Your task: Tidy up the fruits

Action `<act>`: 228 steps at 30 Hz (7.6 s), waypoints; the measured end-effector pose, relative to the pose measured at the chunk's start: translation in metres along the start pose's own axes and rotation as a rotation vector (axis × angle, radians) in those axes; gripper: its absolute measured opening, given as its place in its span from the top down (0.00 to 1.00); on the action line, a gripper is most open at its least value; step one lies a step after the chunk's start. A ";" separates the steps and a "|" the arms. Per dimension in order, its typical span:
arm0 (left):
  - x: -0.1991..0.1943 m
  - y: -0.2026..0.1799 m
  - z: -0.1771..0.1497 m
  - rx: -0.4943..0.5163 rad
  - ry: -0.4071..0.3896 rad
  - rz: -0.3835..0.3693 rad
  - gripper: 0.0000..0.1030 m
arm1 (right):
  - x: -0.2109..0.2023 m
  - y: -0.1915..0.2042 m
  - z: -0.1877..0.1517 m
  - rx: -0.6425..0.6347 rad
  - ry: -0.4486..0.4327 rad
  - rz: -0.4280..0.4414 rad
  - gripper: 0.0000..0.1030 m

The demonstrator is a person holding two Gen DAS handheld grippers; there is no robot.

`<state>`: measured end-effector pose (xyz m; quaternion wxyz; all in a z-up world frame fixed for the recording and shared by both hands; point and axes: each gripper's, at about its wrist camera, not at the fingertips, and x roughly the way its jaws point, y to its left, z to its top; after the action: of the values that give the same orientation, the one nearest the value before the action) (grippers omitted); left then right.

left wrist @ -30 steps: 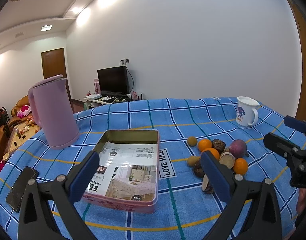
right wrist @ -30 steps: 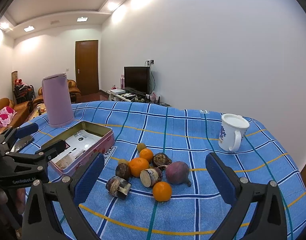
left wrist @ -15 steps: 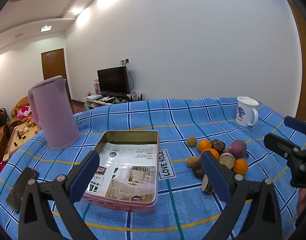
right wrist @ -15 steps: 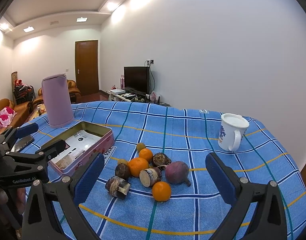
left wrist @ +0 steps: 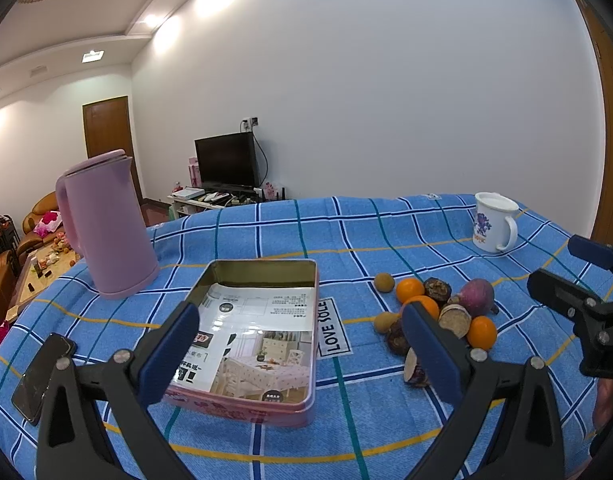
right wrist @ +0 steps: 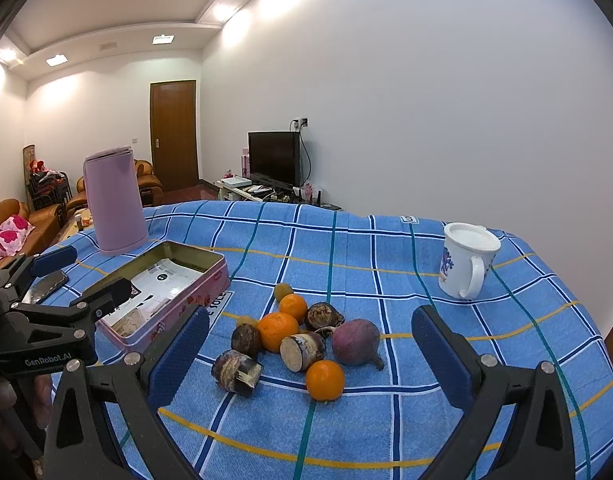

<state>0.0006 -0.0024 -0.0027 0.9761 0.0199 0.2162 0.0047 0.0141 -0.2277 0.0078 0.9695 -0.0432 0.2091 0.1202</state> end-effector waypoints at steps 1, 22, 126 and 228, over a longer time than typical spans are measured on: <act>0.000 0.000 0.000 -0.001 0.001 0.000 0.00 | 0.000 0.000 0.000 0.000 0.000 0.001 0.01; 0.034 -0.050 -0.022 0.035 0.132 -0.144 0.03 | 0.021 -0.055 -0.039 0.106 0.086 -0.083 0.01; 0.042 -0.044 -0.022 -0.011 0.009 -0.224 0.52 | 0.042 -0.019 -0.040 0.027 0.027 0.149 0.62; 0.050 0.004 -0.017 -0.005 -0.035 -0.057 0.52 | 0.050 0.025 -0.022 -0.013 -0.127 0.257 0.62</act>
<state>0.0392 0.0027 -0.0391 0.9796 0.0113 0.1994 -0.0228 0.0434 -0.1961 -0.0343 0.9571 -0.0149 0.1505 0.2473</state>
